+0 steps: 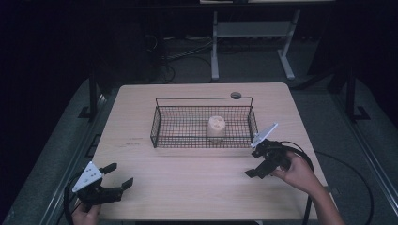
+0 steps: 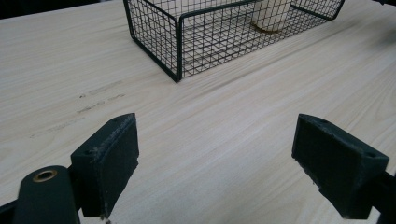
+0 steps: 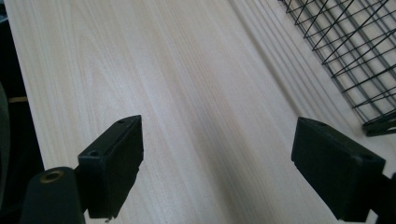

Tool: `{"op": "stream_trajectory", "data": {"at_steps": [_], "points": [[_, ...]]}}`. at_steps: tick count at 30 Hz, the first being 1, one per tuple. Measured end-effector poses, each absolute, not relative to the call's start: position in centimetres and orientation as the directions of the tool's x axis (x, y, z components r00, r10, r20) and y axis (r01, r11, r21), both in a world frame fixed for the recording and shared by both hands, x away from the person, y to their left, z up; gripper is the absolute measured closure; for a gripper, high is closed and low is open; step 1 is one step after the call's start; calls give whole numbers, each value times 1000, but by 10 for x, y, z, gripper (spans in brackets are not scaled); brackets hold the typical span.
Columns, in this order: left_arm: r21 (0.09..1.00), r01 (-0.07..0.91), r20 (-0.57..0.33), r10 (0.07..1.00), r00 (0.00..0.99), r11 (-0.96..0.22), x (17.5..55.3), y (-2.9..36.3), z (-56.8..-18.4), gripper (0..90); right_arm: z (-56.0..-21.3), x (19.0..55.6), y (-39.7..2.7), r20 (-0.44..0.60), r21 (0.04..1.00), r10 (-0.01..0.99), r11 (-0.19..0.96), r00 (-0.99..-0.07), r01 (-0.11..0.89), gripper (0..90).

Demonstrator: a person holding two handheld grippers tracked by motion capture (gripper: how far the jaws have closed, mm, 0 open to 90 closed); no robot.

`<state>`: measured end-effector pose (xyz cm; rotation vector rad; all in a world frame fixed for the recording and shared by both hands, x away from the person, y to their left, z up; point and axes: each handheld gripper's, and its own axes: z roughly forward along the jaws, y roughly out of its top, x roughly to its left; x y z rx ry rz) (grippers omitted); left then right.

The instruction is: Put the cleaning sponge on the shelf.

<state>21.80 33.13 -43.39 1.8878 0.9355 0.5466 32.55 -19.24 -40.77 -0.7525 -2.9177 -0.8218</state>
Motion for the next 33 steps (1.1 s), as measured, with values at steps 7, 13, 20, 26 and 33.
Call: {"op": "stream_trajectory", "data": {"at_steps": [7,13,20,26,33], "points": [[882,378,-11,790,613,-281,218,331,-434,139,-414,320,-198,149,491,452,738,-880,463,163],[881,379,-11,791,612,-281,218,332,-434,139,-418,314,-204,154,496,461,729,-874,472,163],[881,383,-17,790,613,-278,218,331,-434,139,-424,305,-209,168,491,470,722,-867,487,163],[878,381,-9,785,619,-291,219,332,-435,139,-431,297,-215,168,502,477,712,-863,491,163],[877,381,-8,785,620,-293,218,332,-434,139,-438,287,-220,179,517,486,693,-856,502,164]]}}
